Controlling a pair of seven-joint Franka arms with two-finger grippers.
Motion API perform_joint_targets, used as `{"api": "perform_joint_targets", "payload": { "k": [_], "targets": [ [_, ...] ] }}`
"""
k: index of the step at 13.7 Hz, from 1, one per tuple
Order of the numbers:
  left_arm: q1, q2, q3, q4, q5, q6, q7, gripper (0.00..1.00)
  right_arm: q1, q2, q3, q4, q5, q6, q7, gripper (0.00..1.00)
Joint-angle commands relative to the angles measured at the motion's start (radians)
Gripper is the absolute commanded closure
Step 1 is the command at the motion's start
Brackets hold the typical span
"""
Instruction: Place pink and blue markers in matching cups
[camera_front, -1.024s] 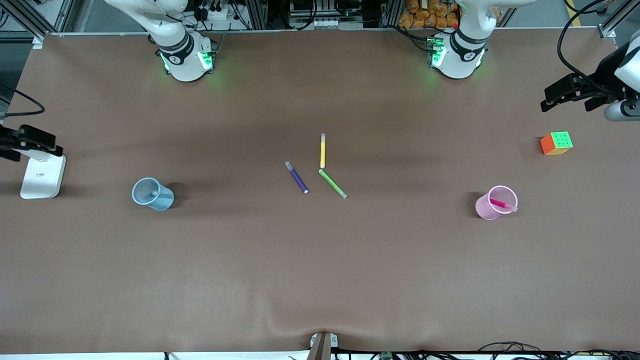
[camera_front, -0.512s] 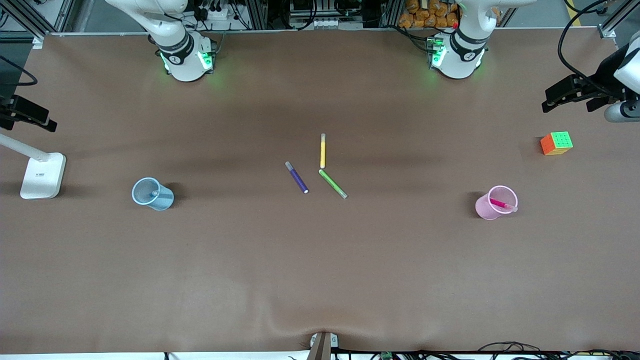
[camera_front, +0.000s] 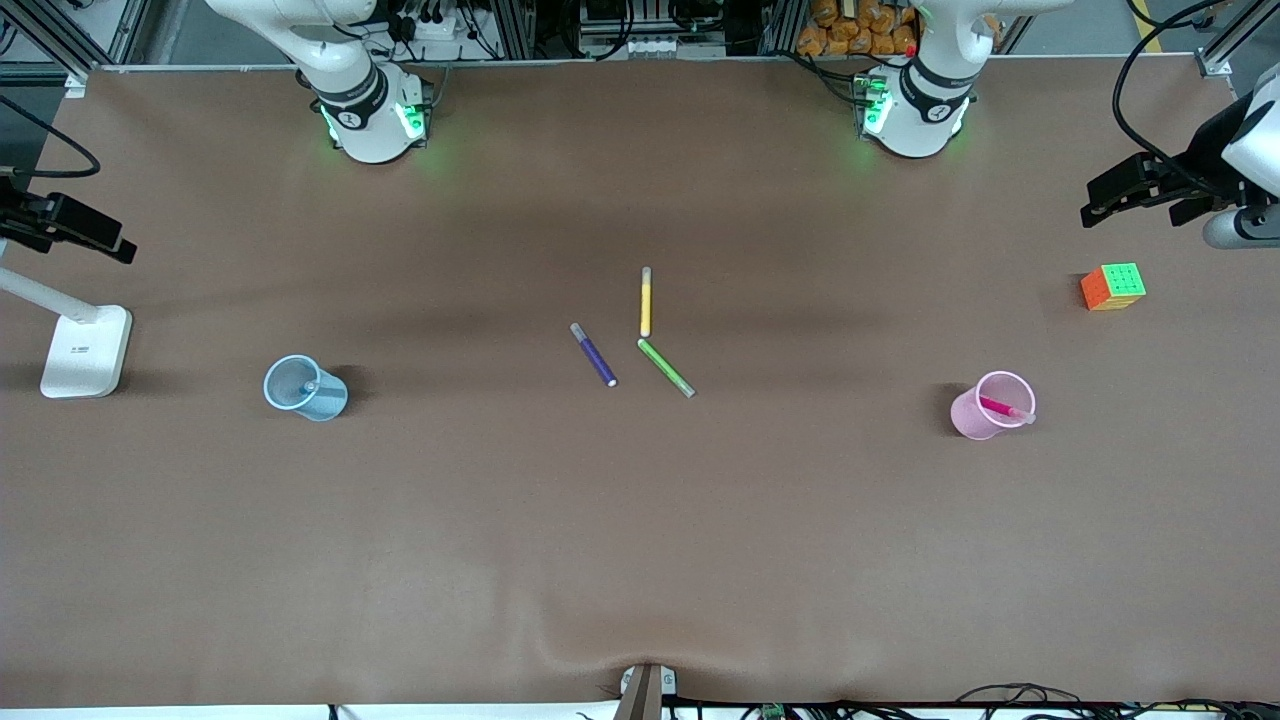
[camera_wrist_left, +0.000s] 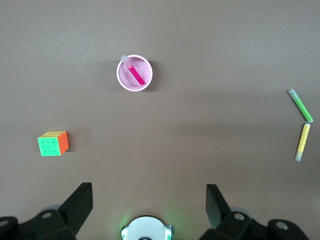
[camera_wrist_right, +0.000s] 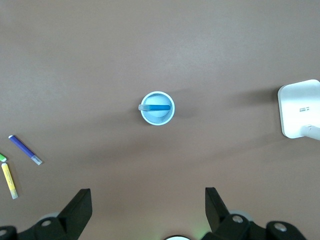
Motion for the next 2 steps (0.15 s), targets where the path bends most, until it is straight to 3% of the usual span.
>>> {"api": "perform_joint_targets", "payload": {
  "k": [1,2],
  "targets": [
    [-0.004,0.007,-0.003,0.014,0.019,0.001,0.003,0.0,0.017,-0.027,-0.014,-0.021,-0.018,-0.001,-0.003,0.0],
    [-0.004,0.007,-0.003,0.014,0.019,0.001,0.005,0.0,0.019,-0.027,-0.013,-0.02,-0.019,-0.001,-0.004,0.0]
  ]
}}
